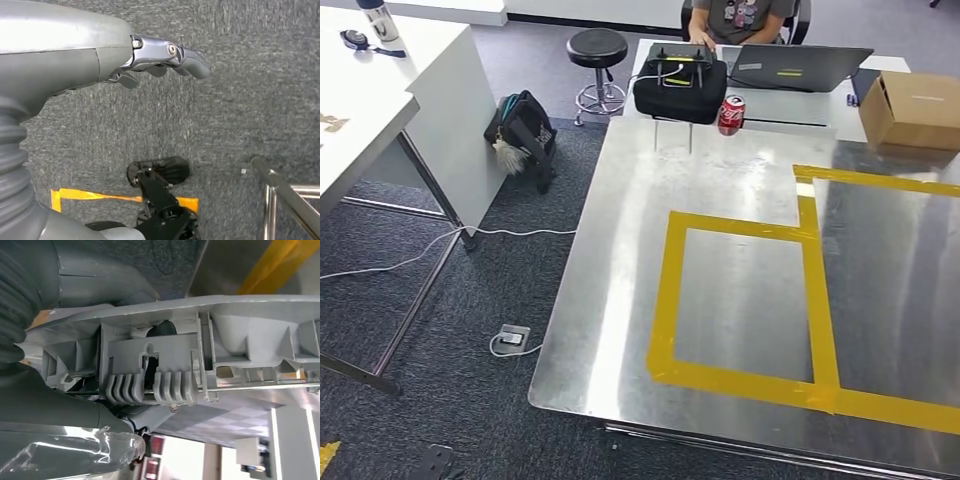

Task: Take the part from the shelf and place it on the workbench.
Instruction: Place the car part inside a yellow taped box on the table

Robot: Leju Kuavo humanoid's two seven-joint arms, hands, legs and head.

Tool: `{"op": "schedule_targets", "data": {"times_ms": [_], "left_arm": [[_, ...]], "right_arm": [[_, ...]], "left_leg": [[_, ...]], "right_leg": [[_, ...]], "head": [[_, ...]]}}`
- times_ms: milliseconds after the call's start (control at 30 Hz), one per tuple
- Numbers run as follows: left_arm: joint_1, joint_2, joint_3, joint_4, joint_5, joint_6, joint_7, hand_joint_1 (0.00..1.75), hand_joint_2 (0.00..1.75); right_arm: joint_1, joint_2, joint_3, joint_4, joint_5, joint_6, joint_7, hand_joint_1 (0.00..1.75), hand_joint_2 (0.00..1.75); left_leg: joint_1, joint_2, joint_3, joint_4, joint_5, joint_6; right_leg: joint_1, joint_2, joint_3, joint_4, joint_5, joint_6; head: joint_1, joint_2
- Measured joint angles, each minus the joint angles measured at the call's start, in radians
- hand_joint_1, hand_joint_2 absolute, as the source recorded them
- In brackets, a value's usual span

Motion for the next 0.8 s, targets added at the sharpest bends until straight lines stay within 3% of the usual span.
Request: {"op": "schedule_targets", "data": {"times_ms": [500, 567, 633, 700, 800], "left_arm": [[-0.005, 0.024, -0.014, 0.042, 0.000, -0.003, -0.004, 0.00, 1.75], [-0.006, 0.020, -0.016, 0.042, -0.007, 0.007, 0.012, 0.00, 1.75], [-0.004, 0.006, -0.019, 0.032, -0.022, 0.021, 0.058, 0.00, 1.75], [0.002, -0.014, -0.023, 0.000, -0.033, 0.016, 0.108, 0.00, 1.75], [0.006, -0.040, -0.036, -0.057, -0.031, -0.008, 0.157, 0.00, 1.75]], "right_arm": [[-0.039, 0.000, -0.076, 0.023, 0.013, 0.000, -0.014, 1.75, 1.75], [-0.036, 0.000, -0.064, 0.024, 0.043, -0.035, -0.036, 1.75, 1.75], [-0.009, -0.004, 0.005, 0.032, 0.084, -0.129, -0.037, 1.75, 1.75], [0.048, -0.034, 0.156, 0.048, 0.044, -0.230, 0.090, 1.75, 1.75], [0.138, -0.143, 0.459, 0.067, -0.112, -0.336, 0.420, 1.75, 1.75]], "left_leg": [[0.000, 0.000, 0.001, 0.000, 0.000, 0.000], [0.000, 0.000, -0.001, 0.000, 0.000, 0.000], [0.000, 0.000, -0.003, 0.000, 0.001, 0.000], [-0.002, 0.000, -0.003, 0.000, 0.001, 0.001], [-0.004, 0.001, -0.002, 0.000, 0.002, 0.002]], "right_leg": [[0.000, 0.001, -0.001, 0.001, -0.001, -0.001], [0.000, 0.000, 0.005, 0.001, -0.001, 0.000], [0.000, 0.000, 0.010, 0.002, 0.001, 0.000], [-0.001, 0.001, 0.009, 0.002, 0.001, 0.001], [-0.003, 0.002, 0.006, 0.002, 0.001, 0.001]], "head": [[0.000, 0.000], [0.000, 0.000], [0.000, 0.000], [0.000, 0.000], [0.000, 0.000]]}}
